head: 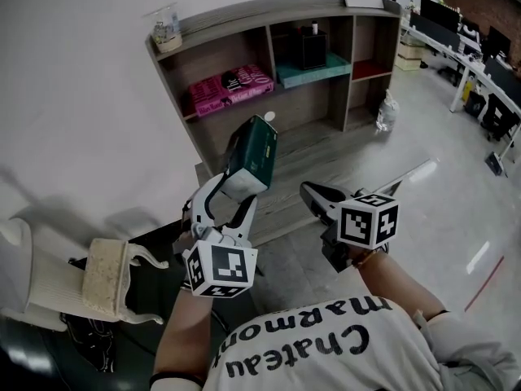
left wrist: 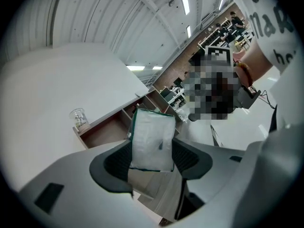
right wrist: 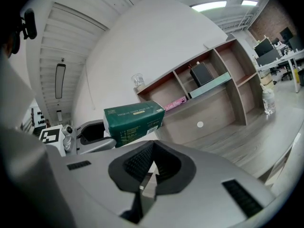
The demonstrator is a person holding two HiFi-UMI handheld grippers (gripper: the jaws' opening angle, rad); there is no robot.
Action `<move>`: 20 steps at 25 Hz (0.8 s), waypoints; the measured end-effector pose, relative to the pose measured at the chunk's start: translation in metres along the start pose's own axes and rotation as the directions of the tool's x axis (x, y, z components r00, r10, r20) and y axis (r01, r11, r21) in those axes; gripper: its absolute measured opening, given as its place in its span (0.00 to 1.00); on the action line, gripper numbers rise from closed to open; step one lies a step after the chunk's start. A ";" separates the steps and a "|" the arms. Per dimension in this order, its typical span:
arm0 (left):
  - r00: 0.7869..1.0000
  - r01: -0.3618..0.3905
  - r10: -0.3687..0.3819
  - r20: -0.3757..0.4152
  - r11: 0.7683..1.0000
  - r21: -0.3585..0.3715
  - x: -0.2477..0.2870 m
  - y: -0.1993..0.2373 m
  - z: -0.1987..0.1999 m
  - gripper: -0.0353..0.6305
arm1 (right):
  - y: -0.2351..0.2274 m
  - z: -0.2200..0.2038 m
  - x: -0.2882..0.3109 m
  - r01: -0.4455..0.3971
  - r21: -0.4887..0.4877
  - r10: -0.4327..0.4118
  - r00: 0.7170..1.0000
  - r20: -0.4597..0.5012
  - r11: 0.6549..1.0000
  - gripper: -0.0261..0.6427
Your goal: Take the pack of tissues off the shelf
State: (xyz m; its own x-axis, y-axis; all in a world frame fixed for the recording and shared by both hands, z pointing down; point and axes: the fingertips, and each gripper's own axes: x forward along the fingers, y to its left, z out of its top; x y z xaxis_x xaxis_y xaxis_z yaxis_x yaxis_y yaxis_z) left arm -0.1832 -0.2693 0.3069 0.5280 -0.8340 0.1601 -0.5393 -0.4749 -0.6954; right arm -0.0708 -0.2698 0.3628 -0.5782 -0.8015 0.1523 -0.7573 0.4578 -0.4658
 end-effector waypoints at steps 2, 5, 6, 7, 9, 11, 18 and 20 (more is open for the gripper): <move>1.000 0.009 -0.009 -0.021 1.000 0.013 0.002 -0.007 -0.003 0.46 | -0.003 0.001 -0.002 -0.003 -0.006 0.003 1.000 -0.008 1.000 0.05; 0.999 0.018 -0.018 -0.050 1.000 0.006 0.007 -0.017 -0.006 0.46 | -0.011 0.001 -0.006 0.005 -0.016 -0.005 1.000 -0.019 1.000 0.05; 0.998 0.019 -0.019 -0.058 1.000 -0.005 0.008 -0.021 -0.006 0.46 | -0.015 0.000 -0.007 0.011 -0.022 -0.012 1.000 -0.023 1.000 0.05; 0.998 0.017 -0.018 -0.065 1.000 -0.020 0.009 -0.023 -0.007 0.46 | -0.019 0.000 -0.008 0.020 -0.031 -0.021 0.999 -0.027 0.999 0.05; 0.997 0.007 -0.011 -0.079 0.998 -0.058 0.012 -0.028 -0.008 0.46 | -0.026 0.001 -0.011 0.040 -0.057 -0.042 0.999 -0.032 0.998 0.05; 0.996 -0.005 -0.005 -0.093 0.994 -0.106 0.014 -0.034 -0.009 0.46 | -0.031 0.004 -0.014 0.051 -0.074 -0.053 0.998 -0.027 0.996 0.05; 0.987 -0.044 -0.003 -0.159 0.956 -0.291 0.018 -0.061 -0.021 0.46 | -0.039 0.001 -0.026 0.036 -0.076 -0.039 0.998 -0.039 0.996 0.05; 0.982 -0.046 -0.018 -0.186 0.942 -0.333 0.020 -0.071 -0.028 0.46 | -0.041 -0.005 -0.028 0.025 -0.066 -0.029 0.998 -0.058 0.997 0.05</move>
State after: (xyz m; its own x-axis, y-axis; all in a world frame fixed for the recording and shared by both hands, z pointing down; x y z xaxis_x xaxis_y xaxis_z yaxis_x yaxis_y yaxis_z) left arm -0.1529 -0.2602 0.3786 0.4066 -0.8629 0.3001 -0.7504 -0.5028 -0.4291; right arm -0.0258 -0.2642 0.3821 -0.5726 -0.7908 0.2161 -0.7901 0.4620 -0.4030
